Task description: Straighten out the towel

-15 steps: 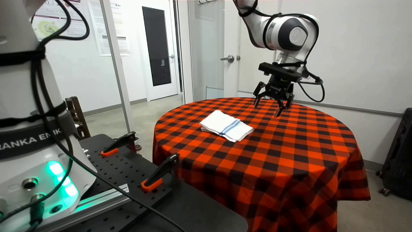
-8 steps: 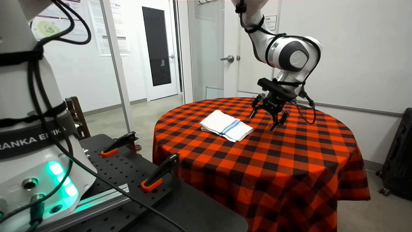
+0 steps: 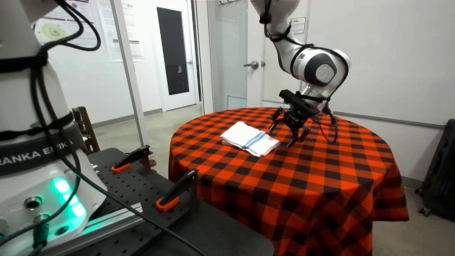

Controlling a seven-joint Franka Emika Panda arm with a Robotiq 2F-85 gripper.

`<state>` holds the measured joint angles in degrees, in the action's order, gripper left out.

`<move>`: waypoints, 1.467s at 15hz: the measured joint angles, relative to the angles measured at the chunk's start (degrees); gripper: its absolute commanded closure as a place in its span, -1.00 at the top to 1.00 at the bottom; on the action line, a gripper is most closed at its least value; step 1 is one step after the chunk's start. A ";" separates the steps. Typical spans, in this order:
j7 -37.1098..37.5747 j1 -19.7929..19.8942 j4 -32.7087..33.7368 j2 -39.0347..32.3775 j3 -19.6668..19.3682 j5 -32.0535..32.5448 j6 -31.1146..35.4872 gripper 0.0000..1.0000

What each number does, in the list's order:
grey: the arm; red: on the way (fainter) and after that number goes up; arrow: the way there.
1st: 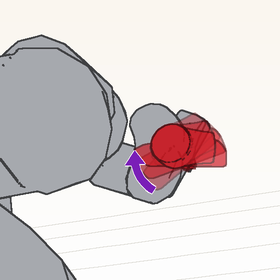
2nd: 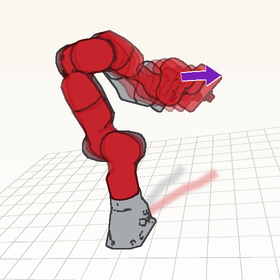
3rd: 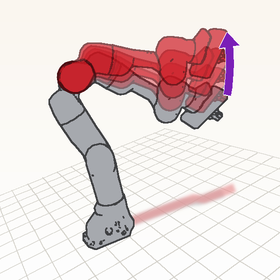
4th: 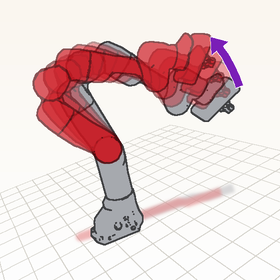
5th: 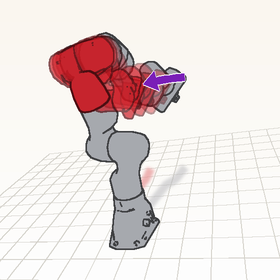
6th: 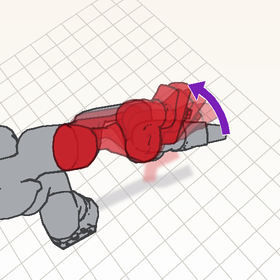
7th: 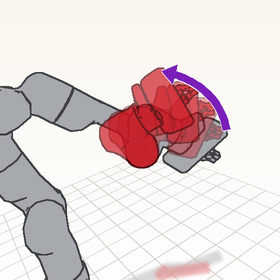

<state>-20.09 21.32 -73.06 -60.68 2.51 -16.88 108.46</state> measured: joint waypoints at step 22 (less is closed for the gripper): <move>-0.45 -0.68 1.54 -0.42 2.87 0.17 -4.94 -0.99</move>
<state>-20.54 20.64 -71.53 -61.10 5.38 -16.72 103.52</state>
